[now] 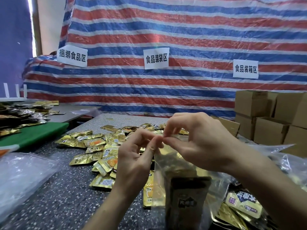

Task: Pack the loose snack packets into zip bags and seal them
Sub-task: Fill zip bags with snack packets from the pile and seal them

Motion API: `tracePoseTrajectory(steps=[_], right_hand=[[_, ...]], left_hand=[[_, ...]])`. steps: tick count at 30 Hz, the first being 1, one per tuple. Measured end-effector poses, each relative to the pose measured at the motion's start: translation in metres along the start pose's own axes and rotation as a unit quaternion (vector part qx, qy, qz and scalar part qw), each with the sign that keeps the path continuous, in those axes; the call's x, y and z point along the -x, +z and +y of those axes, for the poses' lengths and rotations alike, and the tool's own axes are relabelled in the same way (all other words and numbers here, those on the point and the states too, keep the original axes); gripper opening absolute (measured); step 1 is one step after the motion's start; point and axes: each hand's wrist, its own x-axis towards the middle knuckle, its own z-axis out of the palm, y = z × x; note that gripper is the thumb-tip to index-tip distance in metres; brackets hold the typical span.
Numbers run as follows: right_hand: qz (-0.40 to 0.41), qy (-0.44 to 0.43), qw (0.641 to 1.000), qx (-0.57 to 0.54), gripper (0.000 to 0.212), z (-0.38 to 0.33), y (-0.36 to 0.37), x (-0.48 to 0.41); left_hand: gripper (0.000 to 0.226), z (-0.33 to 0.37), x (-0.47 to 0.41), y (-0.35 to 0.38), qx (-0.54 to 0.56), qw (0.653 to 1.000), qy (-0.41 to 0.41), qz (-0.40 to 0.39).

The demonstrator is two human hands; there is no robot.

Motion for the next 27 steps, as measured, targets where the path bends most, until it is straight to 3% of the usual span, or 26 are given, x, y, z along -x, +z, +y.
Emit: tracePoseTrajectory(steps=[6, 17, 27], right_hand=[[0.012, -0.010, 1.000, 0.022, 0.008, -0.003, 0.005, 0.003], [-0.030, 0.027, 0.998, -0.056, 0.015, 0.015, -0.004, 0.016], [-0.032, 0.059, 0.996, -0.058, 0.018, 0.032, -0.014, 0.027]], left_hand=[[0.009, 0.002, 0.001, 0.001, -0.048, 0.998, 0.044, -0.014], [0.011, 0.004, 0.005, 0.007, -0.016, 1.000, 0.019, -0.001], [0.011, 0.002, 0.004, 0.005, 0.003, 1.000, 0.007, 0.029]])
